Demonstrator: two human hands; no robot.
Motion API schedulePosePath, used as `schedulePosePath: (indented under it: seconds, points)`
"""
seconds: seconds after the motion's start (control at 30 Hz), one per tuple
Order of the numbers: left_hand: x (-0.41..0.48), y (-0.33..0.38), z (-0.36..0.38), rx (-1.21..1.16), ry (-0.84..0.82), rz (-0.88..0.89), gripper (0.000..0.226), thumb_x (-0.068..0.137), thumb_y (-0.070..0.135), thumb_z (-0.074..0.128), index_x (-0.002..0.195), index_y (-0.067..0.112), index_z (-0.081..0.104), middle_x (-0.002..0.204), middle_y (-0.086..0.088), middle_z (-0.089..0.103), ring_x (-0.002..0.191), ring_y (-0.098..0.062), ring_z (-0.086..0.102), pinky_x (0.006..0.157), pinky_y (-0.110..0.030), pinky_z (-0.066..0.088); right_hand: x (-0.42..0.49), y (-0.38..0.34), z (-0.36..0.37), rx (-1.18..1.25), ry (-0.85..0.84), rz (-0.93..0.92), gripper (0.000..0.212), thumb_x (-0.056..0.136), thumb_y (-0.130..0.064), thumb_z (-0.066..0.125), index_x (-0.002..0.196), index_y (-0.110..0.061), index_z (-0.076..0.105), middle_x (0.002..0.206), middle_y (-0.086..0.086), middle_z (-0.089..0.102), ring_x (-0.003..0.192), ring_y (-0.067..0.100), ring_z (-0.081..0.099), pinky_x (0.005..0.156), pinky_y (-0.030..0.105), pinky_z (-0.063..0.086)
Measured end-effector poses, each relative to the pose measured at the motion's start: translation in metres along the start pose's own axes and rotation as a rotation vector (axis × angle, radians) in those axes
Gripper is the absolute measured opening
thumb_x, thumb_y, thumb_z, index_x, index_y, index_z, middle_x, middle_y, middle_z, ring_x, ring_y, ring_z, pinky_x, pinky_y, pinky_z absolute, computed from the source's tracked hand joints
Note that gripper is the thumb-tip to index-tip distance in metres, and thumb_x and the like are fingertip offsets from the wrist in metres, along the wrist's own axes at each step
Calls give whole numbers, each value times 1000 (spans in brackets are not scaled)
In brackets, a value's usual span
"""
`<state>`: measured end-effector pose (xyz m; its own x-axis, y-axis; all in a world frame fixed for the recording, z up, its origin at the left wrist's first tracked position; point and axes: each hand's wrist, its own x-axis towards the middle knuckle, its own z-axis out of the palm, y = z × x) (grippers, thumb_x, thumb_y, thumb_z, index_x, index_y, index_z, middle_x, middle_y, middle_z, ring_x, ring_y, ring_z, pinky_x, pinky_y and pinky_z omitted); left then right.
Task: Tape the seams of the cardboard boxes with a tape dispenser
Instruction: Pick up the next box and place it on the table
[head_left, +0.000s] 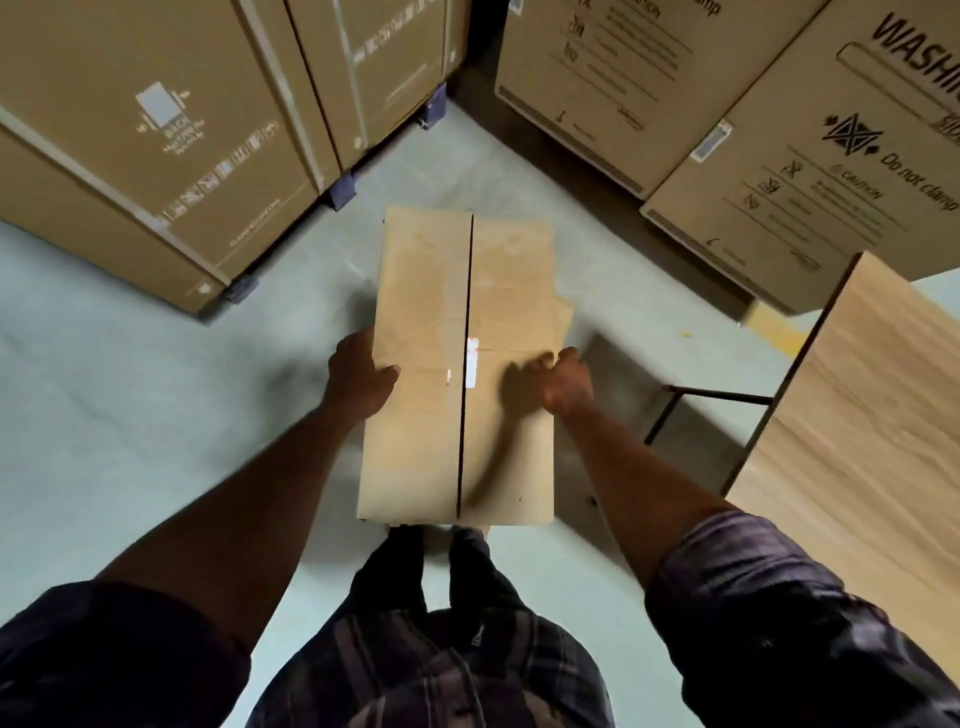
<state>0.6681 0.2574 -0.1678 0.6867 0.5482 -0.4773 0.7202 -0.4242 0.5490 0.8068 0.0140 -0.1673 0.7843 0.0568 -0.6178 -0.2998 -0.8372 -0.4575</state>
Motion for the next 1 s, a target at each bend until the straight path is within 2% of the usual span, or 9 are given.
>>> schedulePosePath:
  seconds: [0.1, 0.2, 0.3, 0.4, 0.47, 0.6, 0.77, 0.87, 1.0]
  points:
    - [19, -11, 5, -60, -91, -55, 78, 80, 32, 73, 146, 8, 39, 141, -19, 49, 130, -38, 48, 106, -45, 43, 17, -8, 14, 63, -46, 125, 69, 89, -48, 73, 130, 2, 47, 131, 22, 55, 123, 37, 56, 101, 40, 48]
    - [25, -15, 17, -113, -157, -71, 91, 82, 33, 74, 155, 12, 24, 150, -16, 40, 138, -33, 41, 112, -39, 39, 28, -10, 27, 95, -69, 183, 84, 68, -73, 70, 114, -3, 59, 111, 13, 60, 111, 30, 65, 89, 33, 51]
    - [24, -14, 29, -124, -163, -91, 100, 88, 25, 74, 159, 9, 5, 161, -18, 20, 147, -30, 25, 116, -33, 25, 44, 1, 41, 140, -106, 236, 68, 74, -65, 77, 108, -19, 39, 104, 5, 48, 100, 21, 56, 90, 35, 48]
    - [28, -21, 40, -160, -143, -64, 107, 87, 21, 76, 160, 11, -1, 161, -18, 17, 146, -30, 26, 111, -29, 27, 74, 34, 58, 191, -113, 221, 99, 35, -89, 81, 97, -23, 40, 91, 4, 57, 84, 21, 62, 70, 36, 53]
    - [29, -24, 42, -157, -148, -59, 111, 86, 24, 77, 160, 15, -6, 160, -19, 19, 142, -31, 31, 108, -31, 31, 65, 33, 50, 201, -121, 201, 91, 46, -73, 90, 100, -19, 40, 89, 4, 63, 80, 22, 66, 70, 36, 56]
    - [30, -26, 44, -147, -173, -82, 117, 86, 33, 77, 158, 26, -15, 157, -22, 23, 138, -37, 39, 106, -40, 38, 36, 9, 32, 222, -100, 184, 81, 79, -40, 87, 134, -11, 36, 114, -1, 56, 103, 16, 55, 92, 33, 49]
    - [26, -27, 48, -155, -143, -72, 113, 89, 34, 74, 158, 27, -16, 154, -25, 29, 134, -38, 42, 96, -34, 37, 37, 12, 32, 222, -96, 163, 77, 79, -42, 86, 133, -15, 39, 110, -4, 55, 101, 16, 54, 84, 27, 43]
    - [21, -26, 49, -118, -133, -67, 112, 89, 42, 71, 157, 32, -17, 153, -23, 31, 132, -39, 44, 100, -41, 41, 32, 11, 28, 225, -72, 149, 69, 79, -42, 87, 124, -19, 40, 101, -9, 55, 97, 15, 54, 82, 26, 43]
    - [15, -20, 43, -93, -125, -64, 112, 87, 51, 69, 155, 38, -18, 152, -21, 34, 130, -41, 47, 100, -48, 45, 28, 13, 24, 244, -75, 125, 77, 74, -49, 88, 127, -20, 40, 120, -1, 58, 113, 22, 59, 94, 36, 52]
